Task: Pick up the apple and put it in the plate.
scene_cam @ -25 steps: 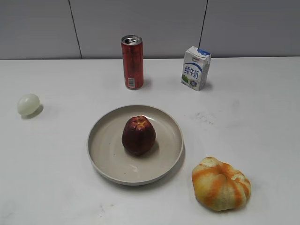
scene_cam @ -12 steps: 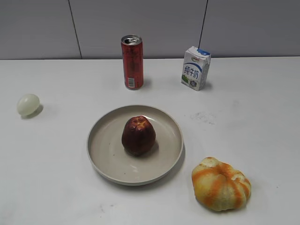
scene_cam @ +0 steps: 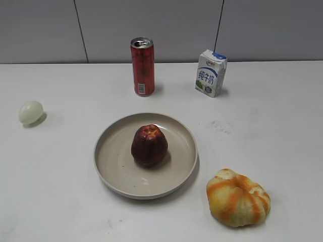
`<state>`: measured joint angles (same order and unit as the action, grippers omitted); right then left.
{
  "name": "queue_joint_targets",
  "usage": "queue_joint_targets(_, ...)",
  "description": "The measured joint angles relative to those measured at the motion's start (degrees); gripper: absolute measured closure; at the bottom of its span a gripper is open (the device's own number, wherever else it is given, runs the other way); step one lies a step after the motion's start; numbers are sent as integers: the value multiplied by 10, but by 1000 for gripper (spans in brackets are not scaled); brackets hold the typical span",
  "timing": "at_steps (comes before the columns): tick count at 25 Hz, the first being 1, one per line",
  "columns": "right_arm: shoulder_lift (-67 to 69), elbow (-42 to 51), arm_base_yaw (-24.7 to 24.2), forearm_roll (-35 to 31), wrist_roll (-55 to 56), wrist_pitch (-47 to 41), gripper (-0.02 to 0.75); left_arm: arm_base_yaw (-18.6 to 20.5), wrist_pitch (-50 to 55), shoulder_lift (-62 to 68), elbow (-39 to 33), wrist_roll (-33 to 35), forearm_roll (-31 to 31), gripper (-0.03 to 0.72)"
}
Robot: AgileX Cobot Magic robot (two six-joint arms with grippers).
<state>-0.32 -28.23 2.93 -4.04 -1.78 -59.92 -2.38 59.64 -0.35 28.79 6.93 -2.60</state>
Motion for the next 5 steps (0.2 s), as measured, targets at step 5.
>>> queue_joint_targets(5, 0, 0, 0, -1, 0, 0, 146, 0, 0, 0, 0, 0, 0, 449)
